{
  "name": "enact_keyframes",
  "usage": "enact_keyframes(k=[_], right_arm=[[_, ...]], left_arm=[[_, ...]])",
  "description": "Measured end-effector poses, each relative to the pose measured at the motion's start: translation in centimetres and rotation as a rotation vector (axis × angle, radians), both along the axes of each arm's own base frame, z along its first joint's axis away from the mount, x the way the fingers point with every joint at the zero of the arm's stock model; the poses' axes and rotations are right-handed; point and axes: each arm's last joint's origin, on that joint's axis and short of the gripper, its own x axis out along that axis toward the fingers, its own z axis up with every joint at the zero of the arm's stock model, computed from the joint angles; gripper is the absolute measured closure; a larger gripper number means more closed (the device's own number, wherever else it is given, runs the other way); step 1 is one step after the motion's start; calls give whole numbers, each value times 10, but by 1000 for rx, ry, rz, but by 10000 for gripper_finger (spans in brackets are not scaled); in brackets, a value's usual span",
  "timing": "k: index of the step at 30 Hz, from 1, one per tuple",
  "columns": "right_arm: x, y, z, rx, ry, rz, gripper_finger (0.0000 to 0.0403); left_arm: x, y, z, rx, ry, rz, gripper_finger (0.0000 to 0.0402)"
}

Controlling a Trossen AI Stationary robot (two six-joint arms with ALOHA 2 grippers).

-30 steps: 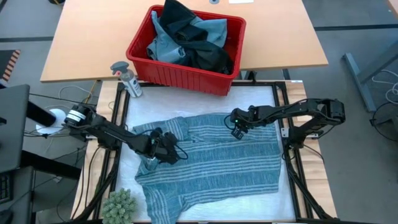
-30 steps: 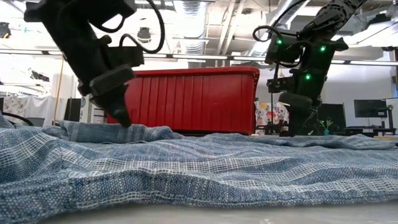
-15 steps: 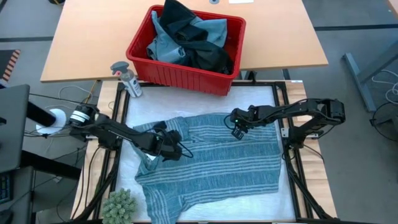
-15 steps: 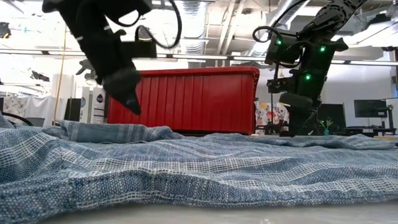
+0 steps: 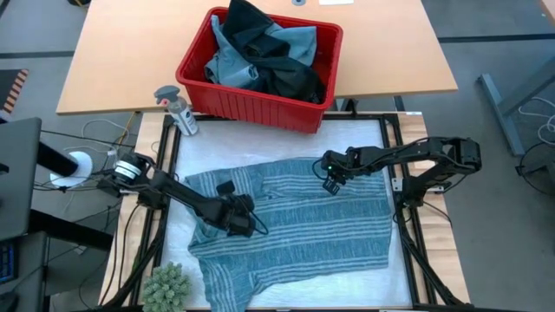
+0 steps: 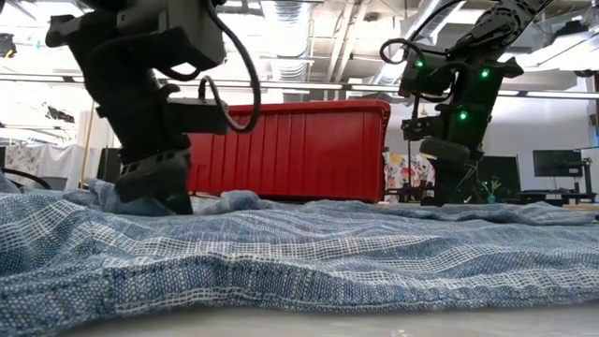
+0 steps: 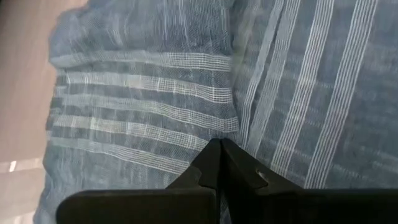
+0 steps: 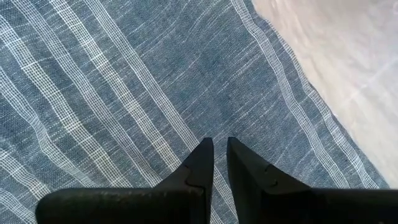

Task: Fold Laundry from Bin
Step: Fold the light blue shirt

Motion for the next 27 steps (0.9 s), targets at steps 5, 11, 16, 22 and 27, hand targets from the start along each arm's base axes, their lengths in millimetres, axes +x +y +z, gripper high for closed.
enact_keyframes(k=[5,11,16,22,27], right_arm=[[0,0,0,0,0,0,331],[0,0,0,-1,-3,0,331],[0,0,0,-1,-4,-1,331],[6,-1,2,60,-84,9,345],[12,-5,4,196,-193,32,383]], left_arm=[[-2,1,7,8,43,27,401],[10,-1,39,143,69,15,401],[15,-2,49,122,30,57,401],[1,-1,36,44,-30,251,401],[-11,5,56,-116,-213,377,401]])
